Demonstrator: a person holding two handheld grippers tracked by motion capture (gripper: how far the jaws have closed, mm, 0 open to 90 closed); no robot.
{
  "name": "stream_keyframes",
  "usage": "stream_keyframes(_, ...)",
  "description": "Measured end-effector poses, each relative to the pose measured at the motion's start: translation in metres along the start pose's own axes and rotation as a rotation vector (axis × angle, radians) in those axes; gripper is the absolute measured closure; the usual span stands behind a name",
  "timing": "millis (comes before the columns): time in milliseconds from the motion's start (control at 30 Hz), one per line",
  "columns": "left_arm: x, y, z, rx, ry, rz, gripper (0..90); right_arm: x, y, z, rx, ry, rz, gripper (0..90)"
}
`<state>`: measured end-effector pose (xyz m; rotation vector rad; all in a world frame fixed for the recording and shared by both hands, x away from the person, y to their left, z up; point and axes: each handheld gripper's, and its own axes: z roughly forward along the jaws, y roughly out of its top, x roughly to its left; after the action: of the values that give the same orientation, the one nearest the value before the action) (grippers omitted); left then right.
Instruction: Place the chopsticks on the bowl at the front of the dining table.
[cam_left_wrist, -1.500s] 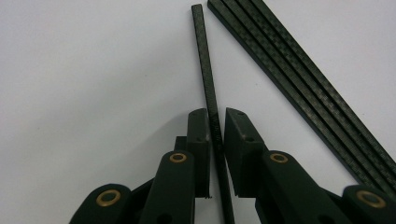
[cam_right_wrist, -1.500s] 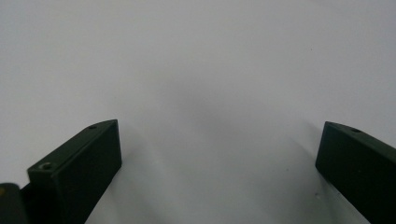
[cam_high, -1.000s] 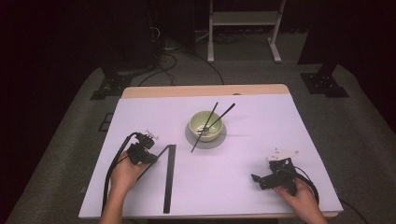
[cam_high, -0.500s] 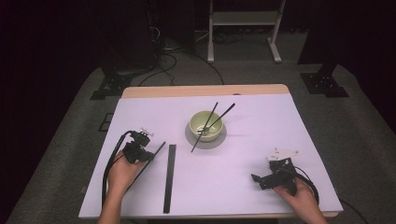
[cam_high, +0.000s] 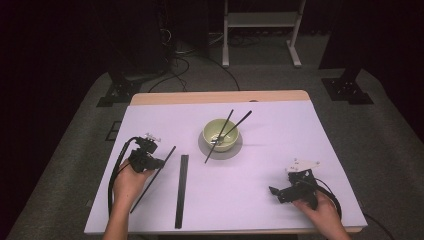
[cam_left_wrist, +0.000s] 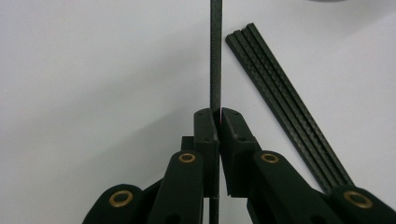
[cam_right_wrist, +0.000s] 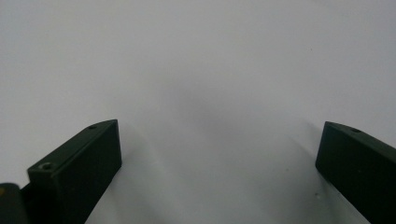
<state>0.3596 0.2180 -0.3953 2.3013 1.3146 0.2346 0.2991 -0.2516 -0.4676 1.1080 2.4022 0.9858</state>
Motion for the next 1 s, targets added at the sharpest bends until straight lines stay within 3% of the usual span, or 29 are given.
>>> stream_keyframes(500,-0.007,0.016,-0.014,-0.05,-0.008,0.002,85.7,0.0,0.0,0.0,0.0,0.0,0.001,0.0)
stream_keyframes(1000,-0.015,0.035,-0.02,-0.067,-0.025,0.007,85.8,0.0,0.0,0.0,0.0,0.0,0.001,0.0)
